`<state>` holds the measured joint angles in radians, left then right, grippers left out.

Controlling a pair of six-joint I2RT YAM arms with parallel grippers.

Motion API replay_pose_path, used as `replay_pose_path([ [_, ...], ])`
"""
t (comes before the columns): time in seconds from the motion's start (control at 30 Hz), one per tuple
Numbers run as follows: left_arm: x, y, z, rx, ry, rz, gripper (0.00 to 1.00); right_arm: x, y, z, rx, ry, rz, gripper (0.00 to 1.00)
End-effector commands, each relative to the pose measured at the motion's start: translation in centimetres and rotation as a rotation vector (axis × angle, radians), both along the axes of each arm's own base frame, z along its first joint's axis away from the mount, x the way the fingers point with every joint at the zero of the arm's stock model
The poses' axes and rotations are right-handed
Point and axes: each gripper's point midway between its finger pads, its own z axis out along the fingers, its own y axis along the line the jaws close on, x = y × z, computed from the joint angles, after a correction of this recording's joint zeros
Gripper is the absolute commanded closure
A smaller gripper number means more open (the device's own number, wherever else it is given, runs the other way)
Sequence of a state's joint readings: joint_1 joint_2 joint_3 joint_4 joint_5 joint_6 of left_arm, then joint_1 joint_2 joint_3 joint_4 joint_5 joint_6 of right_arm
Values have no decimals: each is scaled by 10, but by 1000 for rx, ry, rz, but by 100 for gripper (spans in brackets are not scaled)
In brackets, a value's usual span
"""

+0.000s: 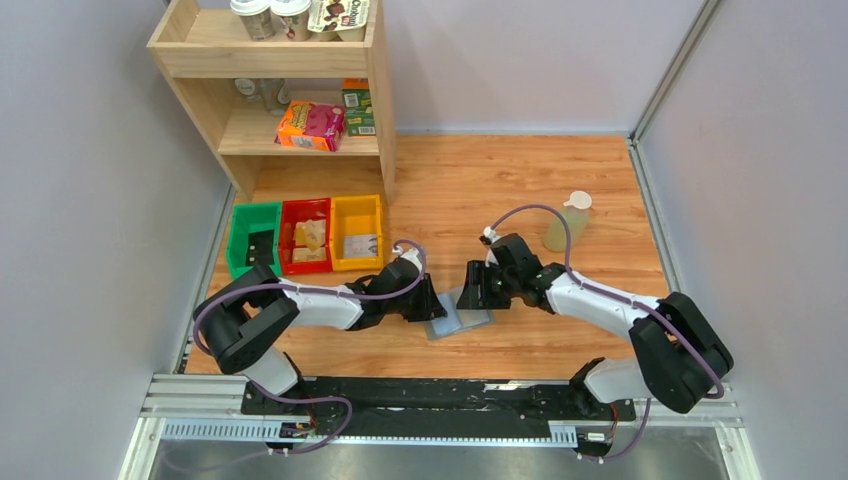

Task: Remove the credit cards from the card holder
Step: Remove the credit card from the card holder.

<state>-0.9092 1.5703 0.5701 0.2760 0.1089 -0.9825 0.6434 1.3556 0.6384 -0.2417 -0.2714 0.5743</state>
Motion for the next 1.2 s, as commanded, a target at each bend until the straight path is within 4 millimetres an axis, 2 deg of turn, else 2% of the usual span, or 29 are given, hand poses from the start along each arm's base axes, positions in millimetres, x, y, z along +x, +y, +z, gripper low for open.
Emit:
replay_pose_path([
  [0.0, -21, 21, -36, 106, 85, -11, 74, 2, 11, 12, 51, -39, 44, 43],
  [0.17, -21, 21, -36, 99, 87, -1, 75, 5, 10, 12, 30, -47, 31, 42],
  [0.37, -19, 30, -33, 149, 68, 9, 75, 13, -3, 27, -18, -121, -18, 36],
  [0.47, -15, 33, -25, 180, 30, 12, 75, 15, -7, 29, -38, -135, -20, 35],
  [0.7, -17, 37, -18, 213, 18, 3, 75, 9, -2, 17, -32, -97, 11, 39],
  [0.8, -14, 42, -19, 231, 8, 27, 75, 8, -2, 11, -39, -83, 18, 41],
  [0.93, -19, 44, -26, 233, 29, 30, 75, 5, 2, 6, -31, -65, 36, 45],
  [1.17, -21, 43, -36, 219, 54, 41, 77, 3, 6, 11, -11, -73, 50, 50],
])
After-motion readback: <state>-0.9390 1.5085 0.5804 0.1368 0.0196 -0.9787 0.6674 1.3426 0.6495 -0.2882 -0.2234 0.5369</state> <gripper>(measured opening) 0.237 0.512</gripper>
